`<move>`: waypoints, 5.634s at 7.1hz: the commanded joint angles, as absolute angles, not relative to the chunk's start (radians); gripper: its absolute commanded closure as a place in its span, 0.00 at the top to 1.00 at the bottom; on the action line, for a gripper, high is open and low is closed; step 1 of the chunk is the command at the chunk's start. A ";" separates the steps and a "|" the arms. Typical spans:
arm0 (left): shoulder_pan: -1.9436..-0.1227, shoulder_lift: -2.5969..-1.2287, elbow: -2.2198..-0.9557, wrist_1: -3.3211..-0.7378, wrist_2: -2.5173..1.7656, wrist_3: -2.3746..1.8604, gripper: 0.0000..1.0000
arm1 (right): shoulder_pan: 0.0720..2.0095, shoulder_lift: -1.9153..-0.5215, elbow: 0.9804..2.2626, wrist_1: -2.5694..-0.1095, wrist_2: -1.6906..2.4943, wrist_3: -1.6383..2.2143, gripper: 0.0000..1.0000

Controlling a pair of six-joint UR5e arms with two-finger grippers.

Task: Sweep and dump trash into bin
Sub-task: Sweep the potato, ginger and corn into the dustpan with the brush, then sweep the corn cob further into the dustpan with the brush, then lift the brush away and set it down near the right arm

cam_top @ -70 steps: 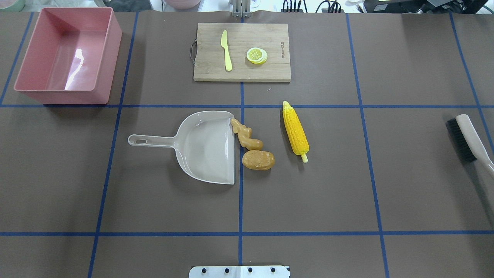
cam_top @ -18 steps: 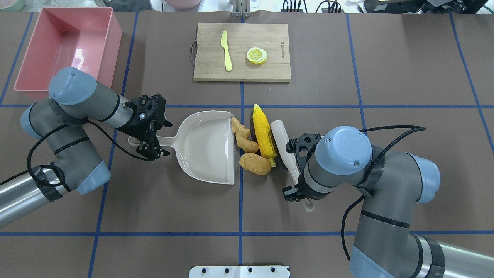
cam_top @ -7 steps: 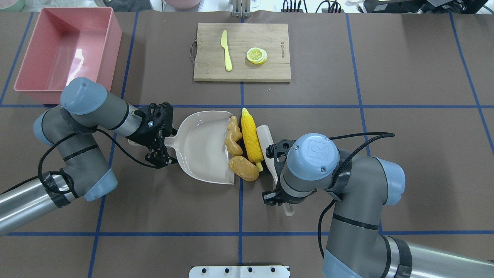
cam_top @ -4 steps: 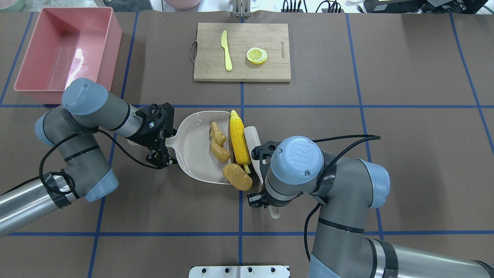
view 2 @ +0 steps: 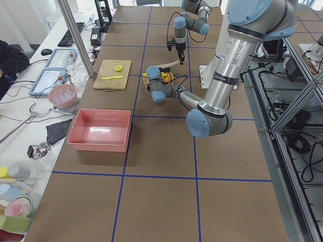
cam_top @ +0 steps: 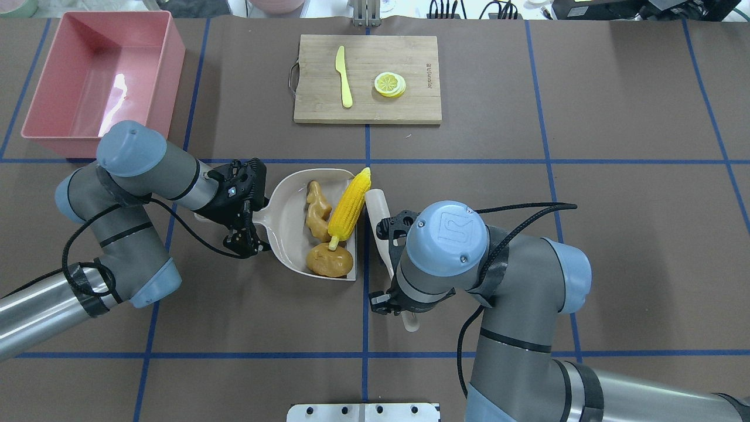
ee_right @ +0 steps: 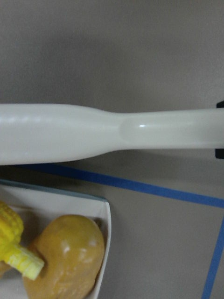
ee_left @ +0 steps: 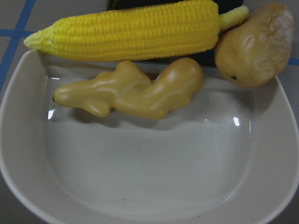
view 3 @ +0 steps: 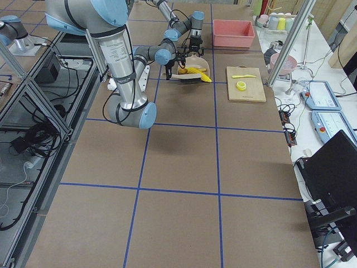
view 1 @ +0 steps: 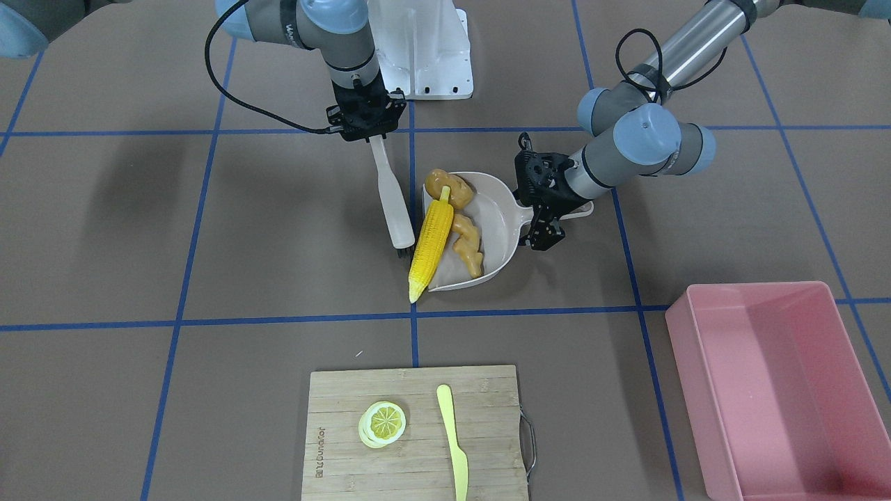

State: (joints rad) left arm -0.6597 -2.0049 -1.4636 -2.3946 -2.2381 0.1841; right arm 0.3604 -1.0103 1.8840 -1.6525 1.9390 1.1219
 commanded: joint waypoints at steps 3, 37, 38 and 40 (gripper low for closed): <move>-0.660 -2.006 -1.462 -2.395 -2.238 0.186 0.97 | 0.399 -1.046 1.954 -1.747 1.979 1.074 0.00; -0.650 -2.005 -1.465 -2.395 -2.237 0.186 0.97 | 0.446 -1.021 1.946 -1.867 1.960 1.020 0.00; -0.650 -2.005 -1.466 -2.395 -2.237 0.184 0.93 | 0.493 -1.052 1.980 -1.870 1.968 0.996 0.00; -0.652 -2.003 -1.471 -2.395 -2.221 0.184 0.77 | 0.592 -1.222 2.063 -1.861 2.000 0.993 0.00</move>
State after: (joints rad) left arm -0.6512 -2.0040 -1.4676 -2.3945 -2.2317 0.1842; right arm 0.5283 -1.1266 2.0186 -1.8657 1.9752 0.9981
